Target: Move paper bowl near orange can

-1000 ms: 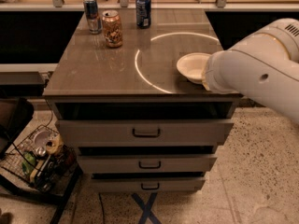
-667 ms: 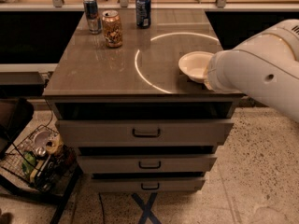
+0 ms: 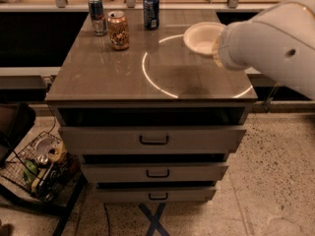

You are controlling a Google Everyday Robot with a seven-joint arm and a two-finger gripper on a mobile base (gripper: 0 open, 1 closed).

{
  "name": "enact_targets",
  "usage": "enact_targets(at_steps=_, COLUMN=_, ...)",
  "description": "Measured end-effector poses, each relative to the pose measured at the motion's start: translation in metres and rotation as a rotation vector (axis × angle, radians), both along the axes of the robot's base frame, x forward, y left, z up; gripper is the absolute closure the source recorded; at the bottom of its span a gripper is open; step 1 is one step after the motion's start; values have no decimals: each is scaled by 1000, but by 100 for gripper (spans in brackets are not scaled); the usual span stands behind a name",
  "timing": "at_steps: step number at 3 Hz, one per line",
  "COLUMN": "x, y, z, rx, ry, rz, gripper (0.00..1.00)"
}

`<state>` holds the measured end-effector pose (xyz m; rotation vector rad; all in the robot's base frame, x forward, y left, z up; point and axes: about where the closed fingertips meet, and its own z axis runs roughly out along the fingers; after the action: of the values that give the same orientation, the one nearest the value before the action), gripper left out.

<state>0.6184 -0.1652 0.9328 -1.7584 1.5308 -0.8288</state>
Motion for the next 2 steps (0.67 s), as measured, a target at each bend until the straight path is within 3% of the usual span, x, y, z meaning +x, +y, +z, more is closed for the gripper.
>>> enact_targets(at_steps=1, x=33, y=24, z=27, rx=7, ry=-38, rz=95, gripper=100)
enact_targets(at_steps=2, x=70, y=54, z=30, rx=42, ry=-19, rz=205, gripper=100)
